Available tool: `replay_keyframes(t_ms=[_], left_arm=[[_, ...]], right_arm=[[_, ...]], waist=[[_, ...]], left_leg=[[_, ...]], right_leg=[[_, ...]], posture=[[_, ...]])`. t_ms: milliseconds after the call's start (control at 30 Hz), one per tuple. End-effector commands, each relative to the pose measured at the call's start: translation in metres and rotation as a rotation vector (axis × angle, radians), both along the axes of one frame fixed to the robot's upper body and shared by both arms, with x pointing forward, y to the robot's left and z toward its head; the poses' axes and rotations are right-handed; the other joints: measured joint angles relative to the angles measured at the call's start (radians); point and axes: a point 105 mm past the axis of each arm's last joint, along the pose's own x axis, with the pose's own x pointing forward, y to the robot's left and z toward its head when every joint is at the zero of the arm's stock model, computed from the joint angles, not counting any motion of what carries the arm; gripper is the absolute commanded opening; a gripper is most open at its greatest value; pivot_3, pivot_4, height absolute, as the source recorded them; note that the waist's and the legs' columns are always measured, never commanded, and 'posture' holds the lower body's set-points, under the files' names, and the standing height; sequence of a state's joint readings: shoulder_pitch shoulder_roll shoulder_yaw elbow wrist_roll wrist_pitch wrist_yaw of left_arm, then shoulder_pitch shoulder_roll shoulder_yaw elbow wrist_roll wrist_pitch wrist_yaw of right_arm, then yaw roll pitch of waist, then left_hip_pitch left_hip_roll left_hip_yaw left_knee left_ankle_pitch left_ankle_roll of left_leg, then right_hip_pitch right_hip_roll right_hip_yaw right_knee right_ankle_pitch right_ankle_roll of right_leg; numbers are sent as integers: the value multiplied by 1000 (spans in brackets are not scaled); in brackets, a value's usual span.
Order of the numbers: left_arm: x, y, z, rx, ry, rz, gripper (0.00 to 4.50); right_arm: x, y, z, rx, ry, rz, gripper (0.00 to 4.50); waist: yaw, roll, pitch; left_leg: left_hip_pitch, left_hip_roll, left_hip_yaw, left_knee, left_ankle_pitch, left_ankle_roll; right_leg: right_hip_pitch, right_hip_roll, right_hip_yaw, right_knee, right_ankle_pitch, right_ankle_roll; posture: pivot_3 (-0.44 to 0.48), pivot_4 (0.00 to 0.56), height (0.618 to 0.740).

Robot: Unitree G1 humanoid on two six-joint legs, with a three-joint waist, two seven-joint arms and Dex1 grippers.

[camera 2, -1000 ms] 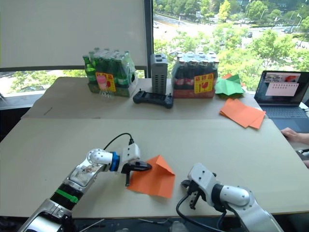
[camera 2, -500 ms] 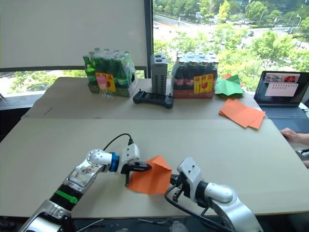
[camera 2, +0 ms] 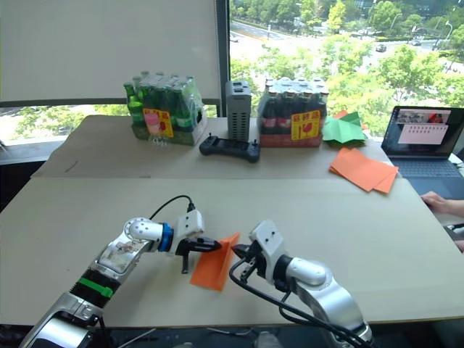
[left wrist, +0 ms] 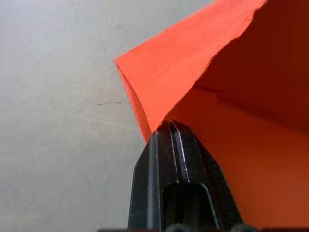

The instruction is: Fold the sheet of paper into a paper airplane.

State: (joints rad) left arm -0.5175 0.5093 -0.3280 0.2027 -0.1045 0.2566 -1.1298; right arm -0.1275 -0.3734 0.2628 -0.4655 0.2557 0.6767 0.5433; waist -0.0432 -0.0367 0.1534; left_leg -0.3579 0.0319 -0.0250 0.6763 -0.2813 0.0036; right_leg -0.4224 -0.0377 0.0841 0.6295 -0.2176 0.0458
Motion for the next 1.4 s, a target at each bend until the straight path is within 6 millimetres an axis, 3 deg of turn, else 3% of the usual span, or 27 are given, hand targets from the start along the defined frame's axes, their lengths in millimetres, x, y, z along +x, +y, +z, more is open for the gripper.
replay_keyframes(t_ms=[33,367,633,933,1300,1400], left_arm=[[6,12,3,36,-12,34,23],[16,24,16,35,-53,81,23],[15,1,36,-21,-105,27,23],[9,-6,34,-25,-92,1,23],[-2,-12,4,47,-48,-51,23],[-3,-16,4,23,-28,-50,23]], right_arm=[[3,2,6,-5,-43,5,0],[5,3,4,-6,-46,16,0],[6,3,4,-7,-46,21,0],[6,5,4,-7,-46,16,0],[11,15,13,16,-71,24,0],[11,20,14,22,-72,32,0]], waist=[[0,0,0],[0,0,0],[1,0,1],[0,0,1],[-2,1,1],[0,1,1]], left_leg=[[0,0,0,0,0,0],[-1,0,0,0,0,0],[-5,0,-1,1,0,0],[-6,0,-1,1,0,0],[-6,0,-1,1,0,0],[-6,0,-1,1,0,0]], right_leg=[[0,0,0,0,0,0],[-1,0,0,0,0,0],[-3,0,-1,0,4,-6],[-4,0,-1,0,5,-7],[-4,0,-1,0,5,-8],[-4,0,-1,0,5,-8]], posture=[[0,150,733],[0,150,733],[0,150,733],[0,150,733],[0,150,733],[0,150,733]])
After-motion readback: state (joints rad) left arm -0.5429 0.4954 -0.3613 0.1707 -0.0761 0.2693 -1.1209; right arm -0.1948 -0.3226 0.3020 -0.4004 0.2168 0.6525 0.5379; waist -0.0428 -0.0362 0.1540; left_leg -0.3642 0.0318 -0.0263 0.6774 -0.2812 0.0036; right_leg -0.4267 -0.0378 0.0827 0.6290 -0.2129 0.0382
